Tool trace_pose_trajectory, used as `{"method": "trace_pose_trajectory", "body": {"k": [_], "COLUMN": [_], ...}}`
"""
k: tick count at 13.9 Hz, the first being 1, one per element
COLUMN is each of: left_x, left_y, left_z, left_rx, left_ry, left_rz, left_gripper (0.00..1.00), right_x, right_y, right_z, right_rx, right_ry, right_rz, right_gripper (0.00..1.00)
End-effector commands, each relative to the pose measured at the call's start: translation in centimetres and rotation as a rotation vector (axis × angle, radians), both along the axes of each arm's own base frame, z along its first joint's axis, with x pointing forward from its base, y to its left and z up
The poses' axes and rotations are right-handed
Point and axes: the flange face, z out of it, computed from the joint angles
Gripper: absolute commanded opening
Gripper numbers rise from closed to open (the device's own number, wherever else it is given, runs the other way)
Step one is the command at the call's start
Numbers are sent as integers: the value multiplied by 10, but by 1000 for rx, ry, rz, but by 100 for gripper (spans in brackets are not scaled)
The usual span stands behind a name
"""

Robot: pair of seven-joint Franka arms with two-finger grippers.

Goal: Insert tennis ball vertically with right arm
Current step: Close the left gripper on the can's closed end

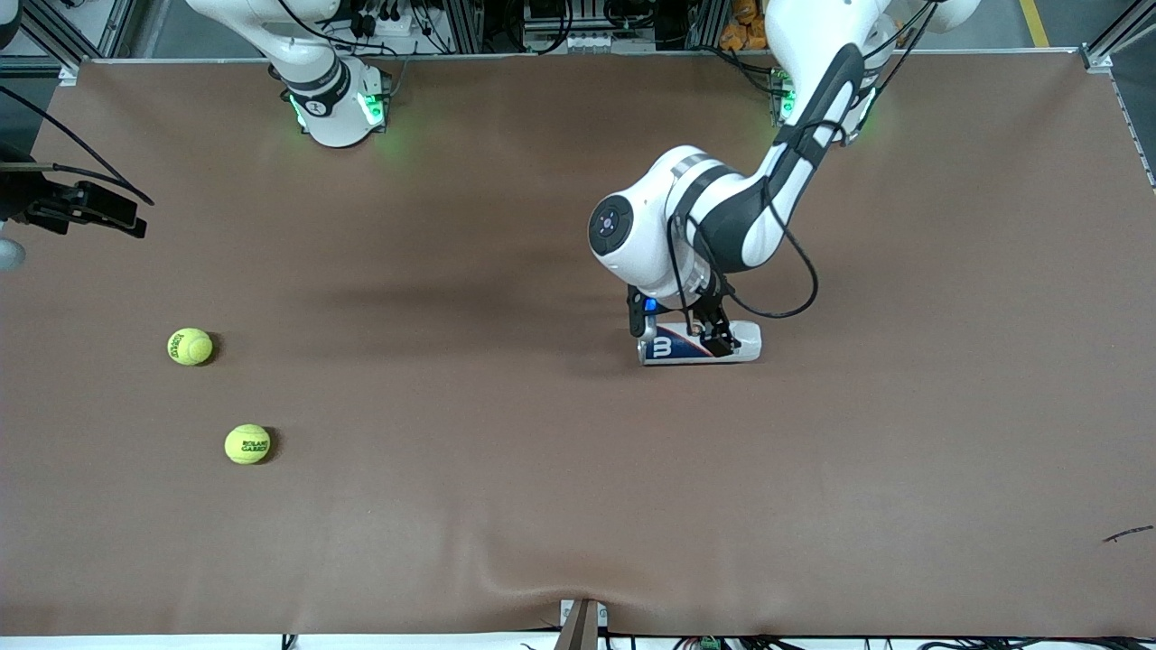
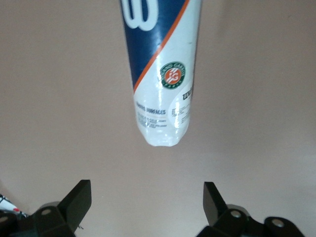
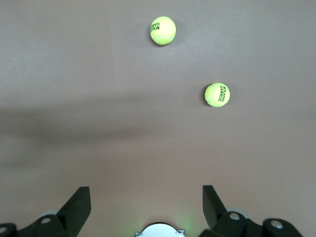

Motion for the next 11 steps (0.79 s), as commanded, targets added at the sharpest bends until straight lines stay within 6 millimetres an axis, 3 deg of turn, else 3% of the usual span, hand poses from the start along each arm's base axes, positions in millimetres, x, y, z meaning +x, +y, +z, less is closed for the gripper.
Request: {"method": "trace_pose_trajectory", "body": {"k": [1, 7, 11], "left_x": [-8, -15, -14], "left_y": [-2, -11, -13], "left_z": [-11, -63, -76], "left_rx": [26, 26, 8], "left_ry": [26, 24, 10], "left_rz": [-40, 46, 69], "left_gripper": [100, 100, 100], "right_x": [-2, -3, -3], "right_y": [-5, -15, -13], "right_z": [2, -1, -3], "right_rx": [-11, -8, -7], "right_ry": [3, 9, 14], "right_rz": [2, -15, -13], "right_gripper": [100, 100, 100]}}
